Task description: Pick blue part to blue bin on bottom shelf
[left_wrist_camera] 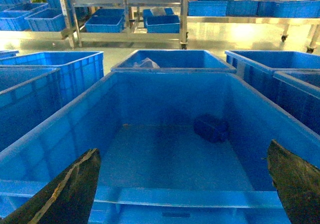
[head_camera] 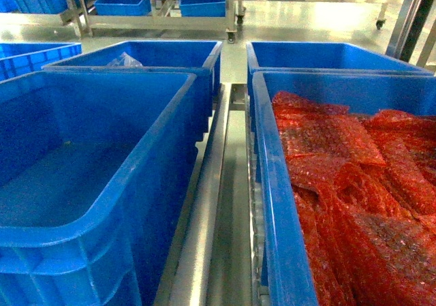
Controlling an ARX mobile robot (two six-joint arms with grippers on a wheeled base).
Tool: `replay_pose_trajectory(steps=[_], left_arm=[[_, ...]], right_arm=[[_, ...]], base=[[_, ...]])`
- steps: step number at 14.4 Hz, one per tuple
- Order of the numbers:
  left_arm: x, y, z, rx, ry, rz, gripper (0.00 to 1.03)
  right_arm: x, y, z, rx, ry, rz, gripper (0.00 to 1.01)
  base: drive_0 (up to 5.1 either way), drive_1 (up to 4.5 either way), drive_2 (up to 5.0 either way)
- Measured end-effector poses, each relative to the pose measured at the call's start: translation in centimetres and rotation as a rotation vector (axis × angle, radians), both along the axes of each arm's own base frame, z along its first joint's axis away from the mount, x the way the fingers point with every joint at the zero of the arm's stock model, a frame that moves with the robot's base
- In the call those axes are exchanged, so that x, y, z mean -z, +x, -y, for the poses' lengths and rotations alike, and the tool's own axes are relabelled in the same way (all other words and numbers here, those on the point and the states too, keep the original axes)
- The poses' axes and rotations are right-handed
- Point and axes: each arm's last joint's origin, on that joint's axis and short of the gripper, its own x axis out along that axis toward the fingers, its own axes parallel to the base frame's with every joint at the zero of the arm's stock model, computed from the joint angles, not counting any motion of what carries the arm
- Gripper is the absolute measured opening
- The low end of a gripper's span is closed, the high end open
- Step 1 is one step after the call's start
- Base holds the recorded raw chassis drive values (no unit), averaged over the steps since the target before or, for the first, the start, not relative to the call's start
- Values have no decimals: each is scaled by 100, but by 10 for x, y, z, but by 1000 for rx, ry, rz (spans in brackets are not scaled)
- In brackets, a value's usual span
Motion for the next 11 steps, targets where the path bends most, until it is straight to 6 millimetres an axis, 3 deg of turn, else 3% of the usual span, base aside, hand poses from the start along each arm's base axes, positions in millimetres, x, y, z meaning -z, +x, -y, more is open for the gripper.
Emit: replay_pose_trajectory(steps=[11], left_arm=[[0,0,0,0,0,0,98]], right_arm=[[0,0,0,0,0,0,98]], base=[[0,0,0]])
